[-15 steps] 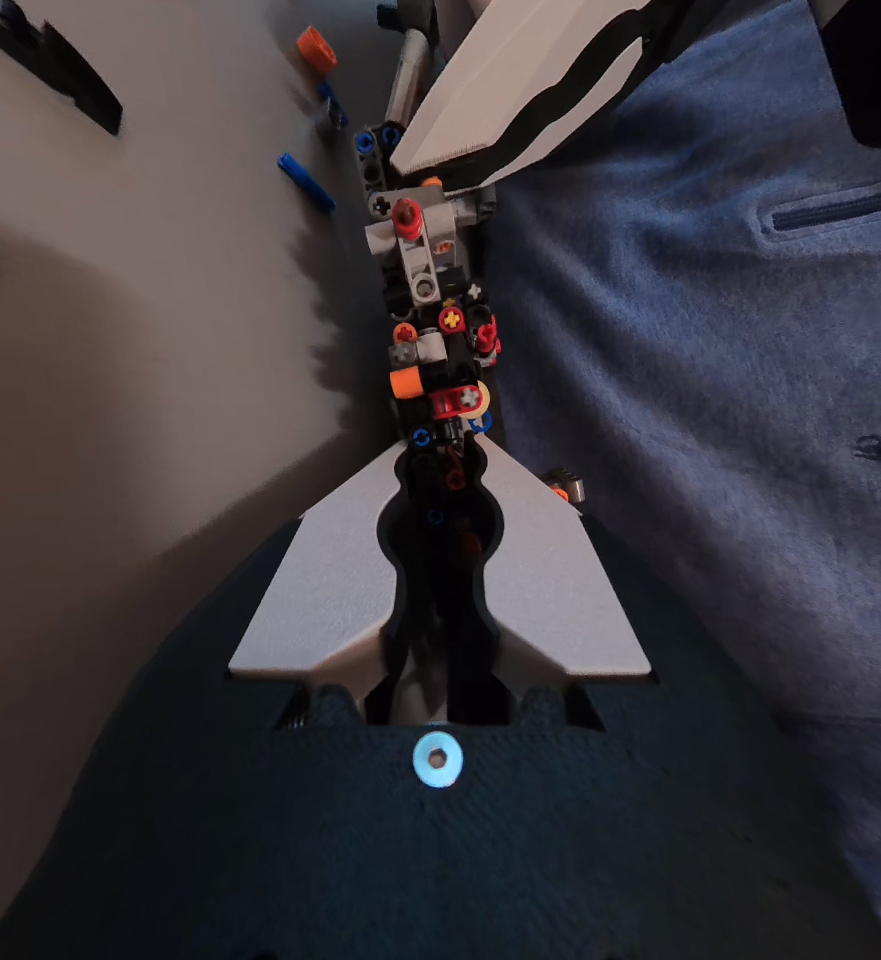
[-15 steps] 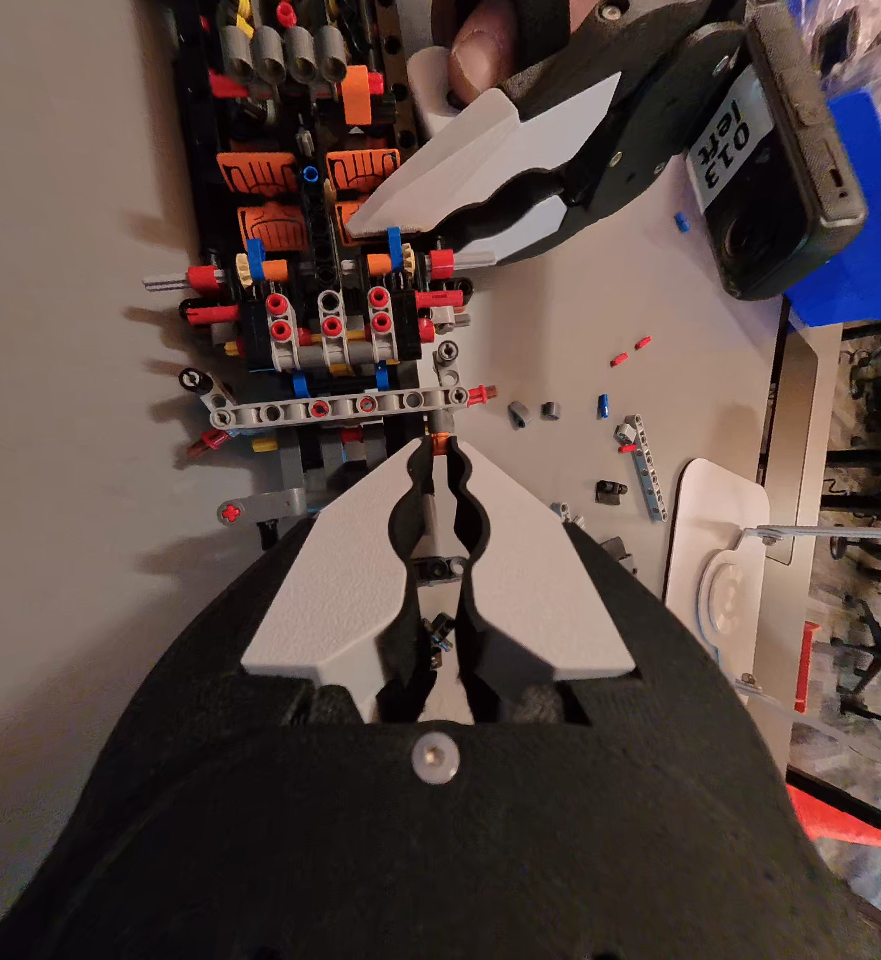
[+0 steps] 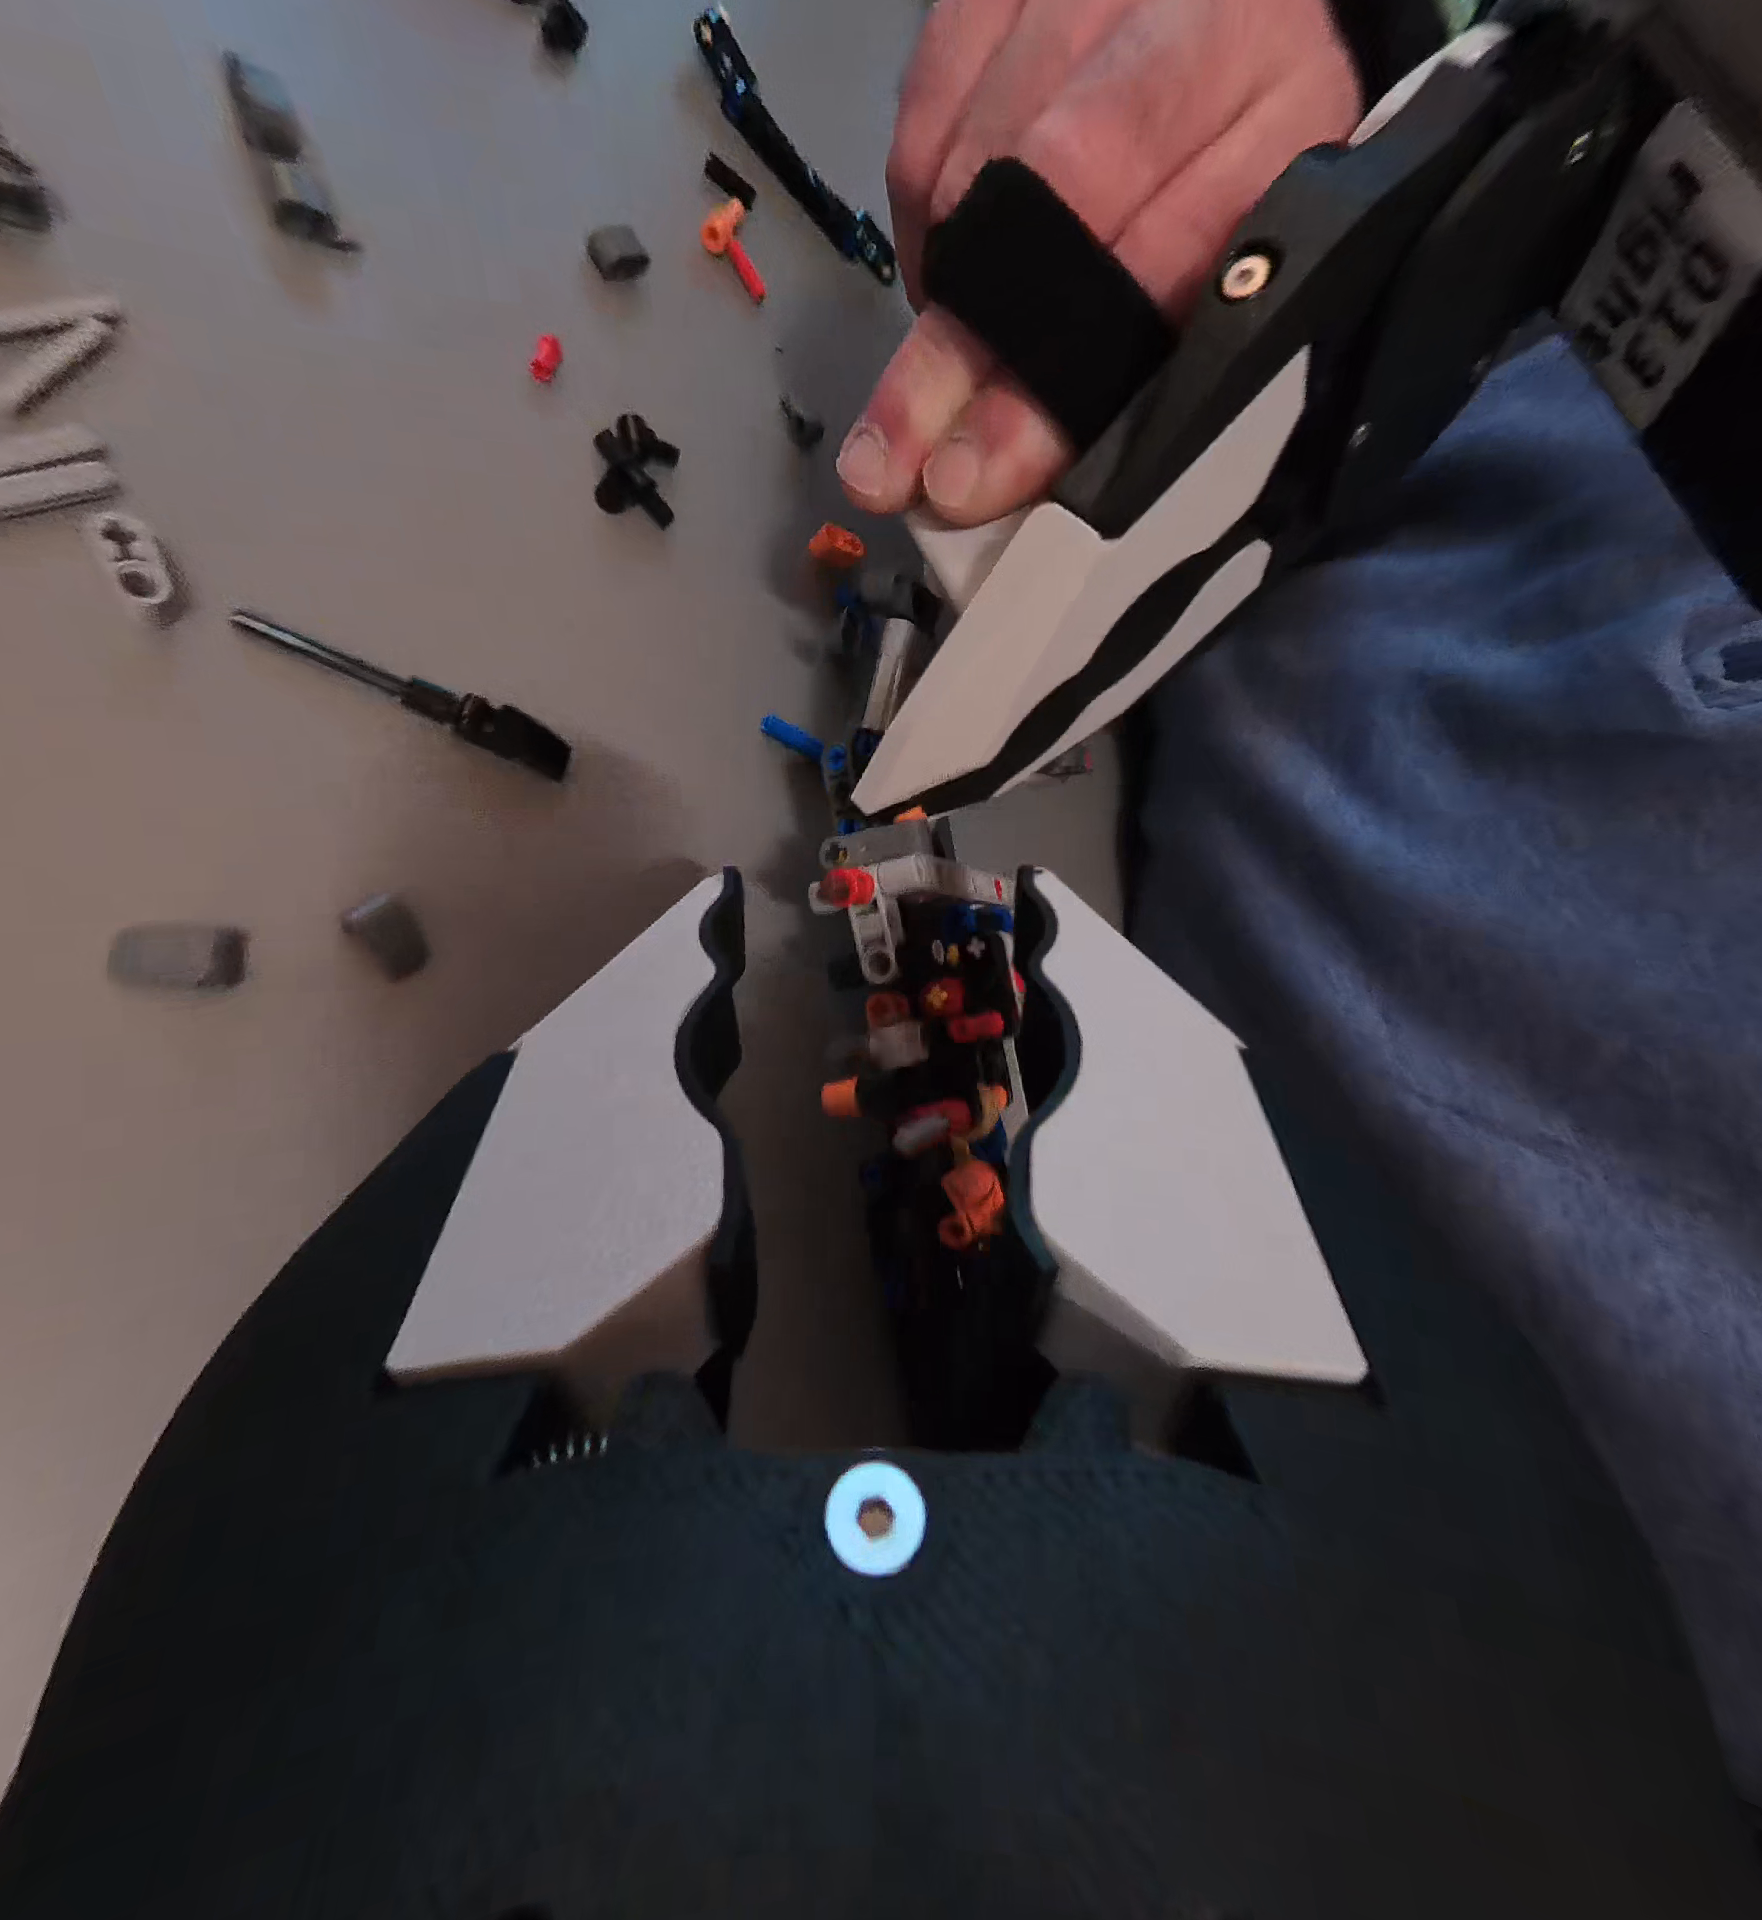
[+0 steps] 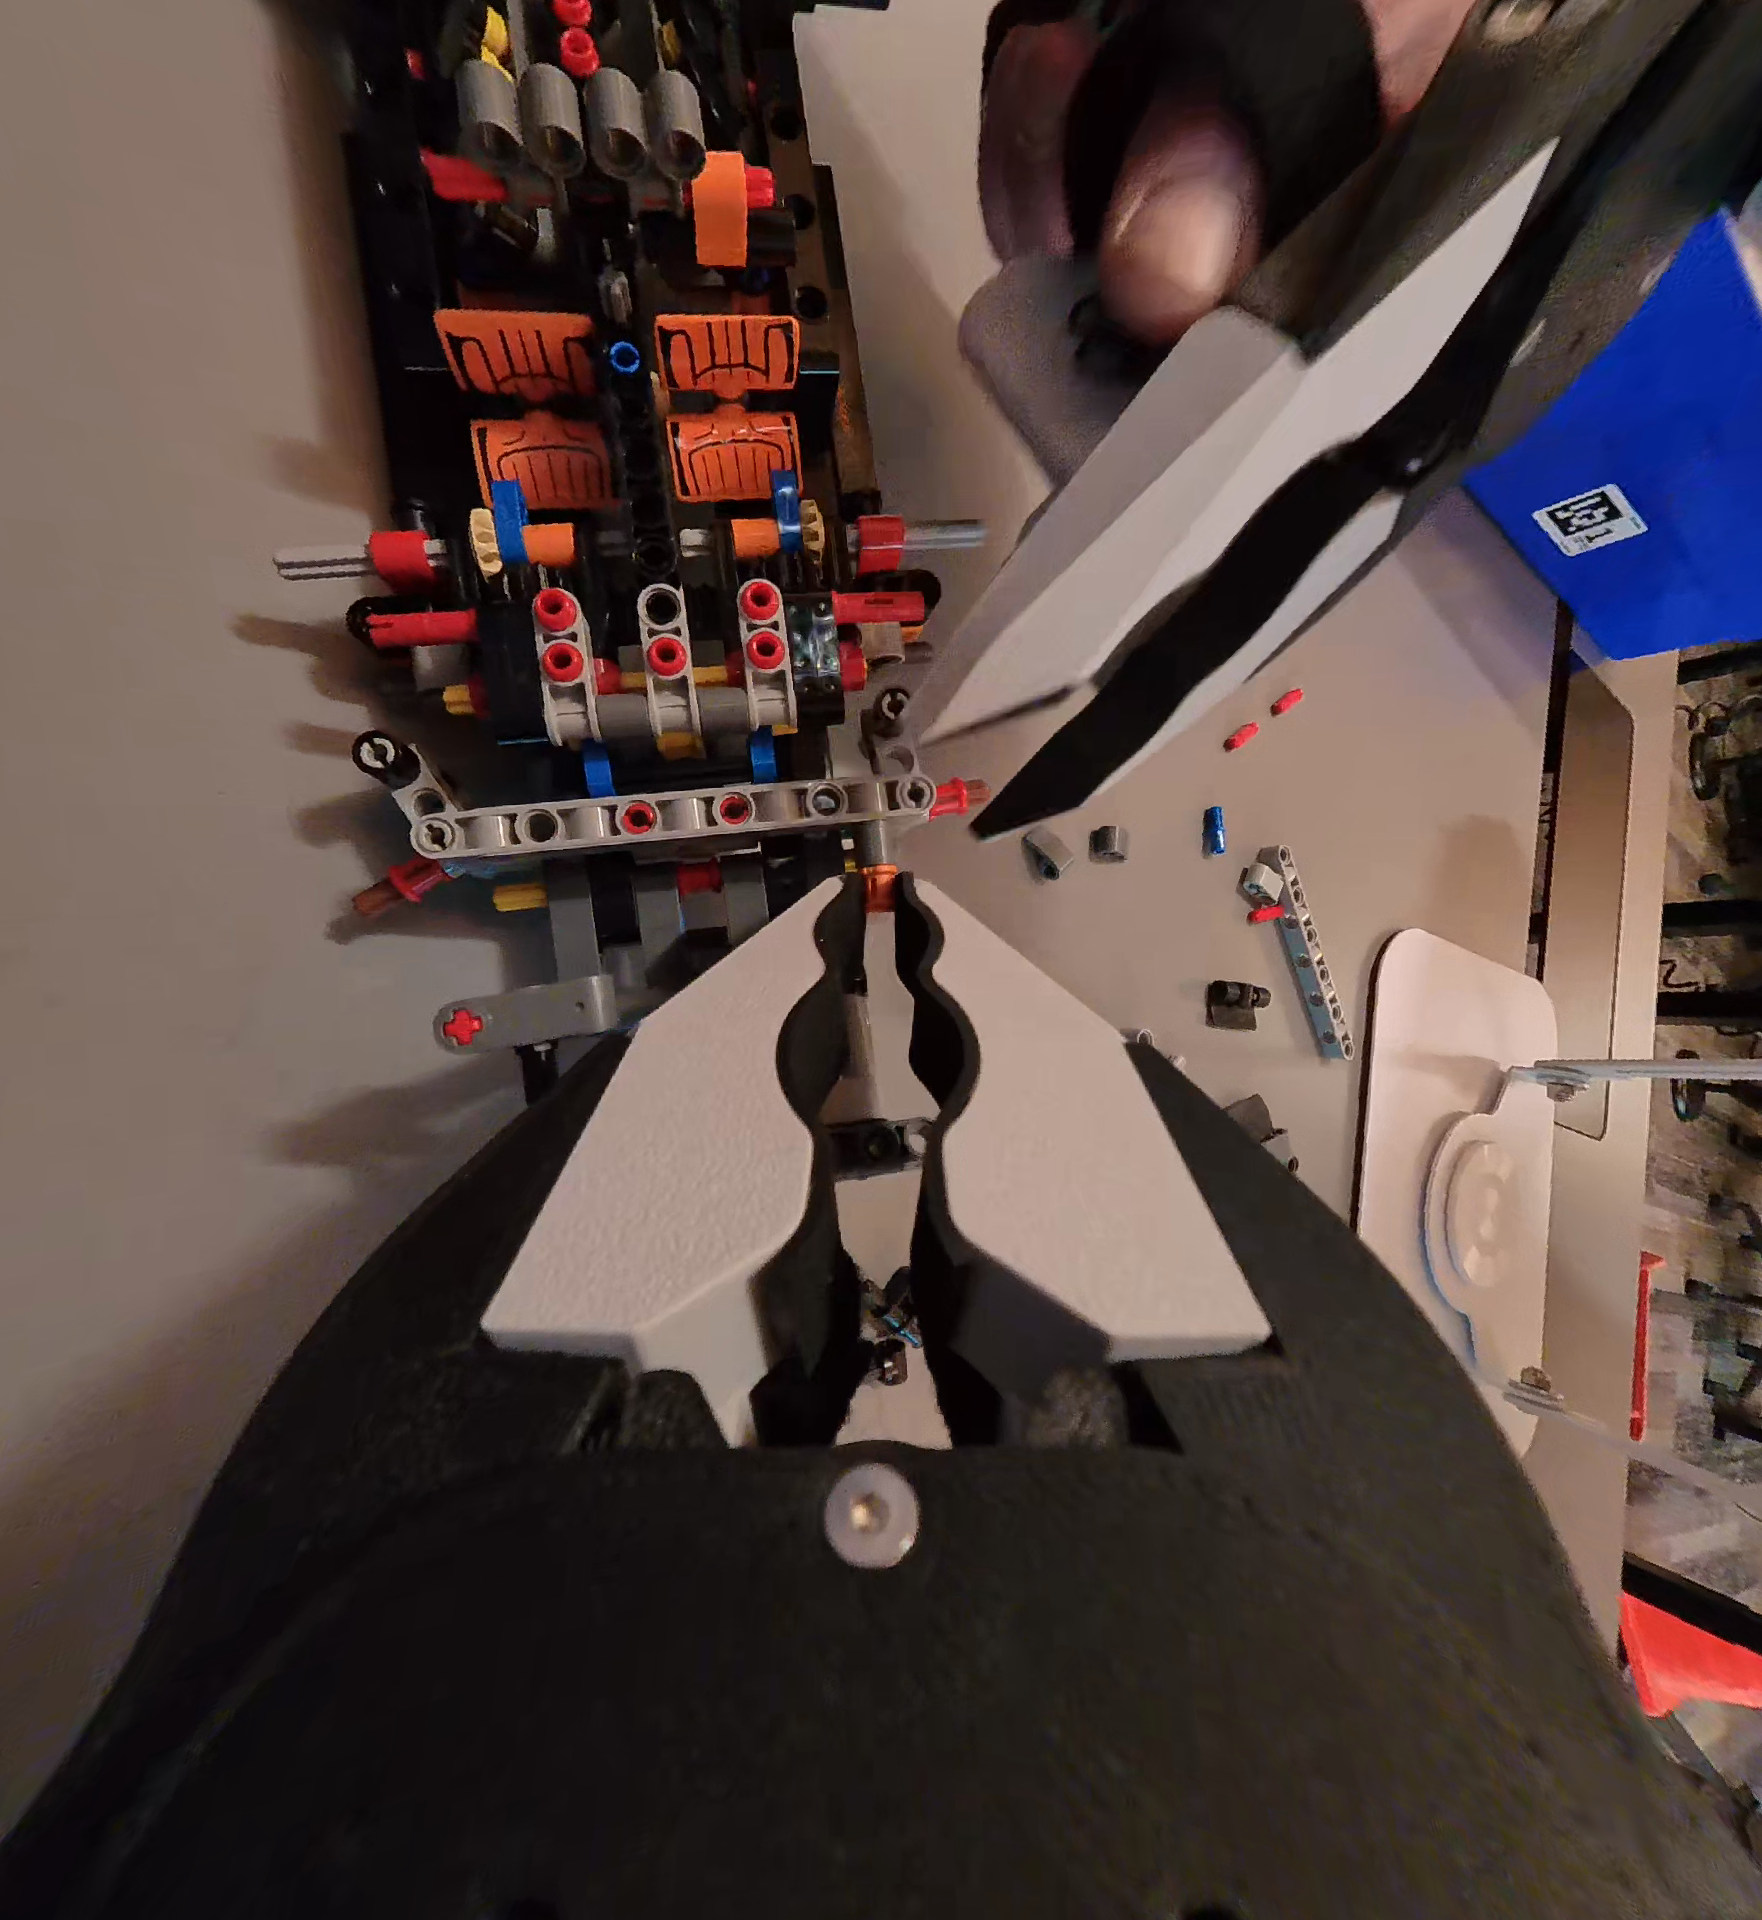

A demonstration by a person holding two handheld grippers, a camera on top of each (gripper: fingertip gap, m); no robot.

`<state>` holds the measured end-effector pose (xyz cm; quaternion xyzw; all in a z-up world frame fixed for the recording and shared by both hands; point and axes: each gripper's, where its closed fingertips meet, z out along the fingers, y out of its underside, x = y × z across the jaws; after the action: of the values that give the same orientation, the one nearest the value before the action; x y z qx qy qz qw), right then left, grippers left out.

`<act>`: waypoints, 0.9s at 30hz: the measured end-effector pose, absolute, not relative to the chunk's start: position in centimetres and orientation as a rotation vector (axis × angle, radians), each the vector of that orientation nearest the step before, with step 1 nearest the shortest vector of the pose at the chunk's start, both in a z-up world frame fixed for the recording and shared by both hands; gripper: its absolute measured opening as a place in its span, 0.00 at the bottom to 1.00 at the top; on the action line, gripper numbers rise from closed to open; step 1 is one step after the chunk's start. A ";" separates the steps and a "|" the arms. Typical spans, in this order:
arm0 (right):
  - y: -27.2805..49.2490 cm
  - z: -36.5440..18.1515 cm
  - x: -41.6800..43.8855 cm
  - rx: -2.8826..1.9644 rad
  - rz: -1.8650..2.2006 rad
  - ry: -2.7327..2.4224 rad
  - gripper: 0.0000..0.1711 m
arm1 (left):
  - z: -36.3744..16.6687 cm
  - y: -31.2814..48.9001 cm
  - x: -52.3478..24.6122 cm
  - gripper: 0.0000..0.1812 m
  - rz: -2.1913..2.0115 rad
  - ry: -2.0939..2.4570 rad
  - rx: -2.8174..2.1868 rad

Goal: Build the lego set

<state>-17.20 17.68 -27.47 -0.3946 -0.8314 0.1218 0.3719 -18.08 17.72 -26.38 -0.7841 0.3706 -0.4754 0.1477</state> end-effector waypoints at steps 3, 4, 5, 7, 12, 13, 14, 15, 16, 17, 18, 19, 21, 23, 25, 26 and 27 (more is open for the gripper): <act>17.7 -27.4 -17.2 -1.006 0.314 -2.122 0.02 | -27.6 17.0 -16.7 0.20 -1.390 1.126 -2.303; 17.7 -27.5 -17.1 -1.006 0.310 -2.124 0.02 | -27.8 17.0 -16.5 0.16 -1.385 1.136 -2.301; 17.7 -27.5 -17.1 -1.007 0.314 -2.122 0.02 | -27.8 17.0 -16.5 0.15 -1.402 1.126 -2.315; 17.7 -27.6 -17.0 -1.005 0.323 -2.120 0.02 | -27.8 17.0 -16.5 0.15 -1.440 1.116 -2.319; 17.6 -27.9 -16.9 -0.973 0.316 -2.141 0.02 | -28.2 16.8 -16.4 0.14 -1.472 1.134 -2.317; 17.7 -27.9 -16.8 -0.975 0.320 -2.145 0.02 | -28.3 16.9 -16.4 0.14 -1.487 1.121 -2.316; 17.7 -27.9 -16.8 -0.975 0.333 -2.147 0.02 | -28.3 16.9 -16.4 0.14 -1.503 1.122 -2.305; 17.7 -27.9 -16.8 -0.969 0.334 -2.151 0.02 | -28.3 16.9 -16.4 0.14 -1.520 1.120 -2.290; 17.7 -28.1 -16.7 -0.968 0.339 -2.157 0.02 | -28.4 16.9 -16.3 0.14 -1.536 1.111 -2.287; 17.5 -28.3 -16.5 -0.969 0.354 -2.165 0.02 | -28.5 16.7 -16.3 0.14 -1.542 1.125 -2.283; 17.5 -28.4 -16.4 -0.970 0.361 -2.174 0.02 | -28.6 16.6 -16.2 0.14 -1.543 1.138 -2.277; 17.5 -28.5 -16.3 -0.974 0.371 -2.180 0.02 | -28.6 16.6 -16.1 0.14 -1.555 1.127 -2.274; 17.5 -28.6 -16.2 -0.983 0.381 -2.187 0.02 | -28.7 16.6 -16.0 0.14 -1.591 1.110 -2.250; 17.4 -28.9 -15.9 -0.979 0.397 -2.203 0.02 | -28.9 16.5 -15.8 0.14 -1.633 1.077 -2.238; 17.3 -28.9 -15.8 -0.978 0.418 -2.214 0.02 | -28.9 16.4 -15.7 0.14 -1.642 1.067 -2.227; 17.2 -28.9 -15.8 -0.969 0.422 -2.222 0.02 | -29.0 16.3 -15.6 0.14 -1.645 1.079 -2.228; 17.2 -28.9 -15.8 -0.966 0.429 -2.223 0.02 | -28.9 16.3 -15.6 0.14 -1.655 1.075 -2.223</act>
<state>-15.83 17.23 -28.88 -0.3699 -0.8514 0.1643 0.3335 -15.61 16.27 -28.89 -0.7451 0.3604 -0.5548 0.0842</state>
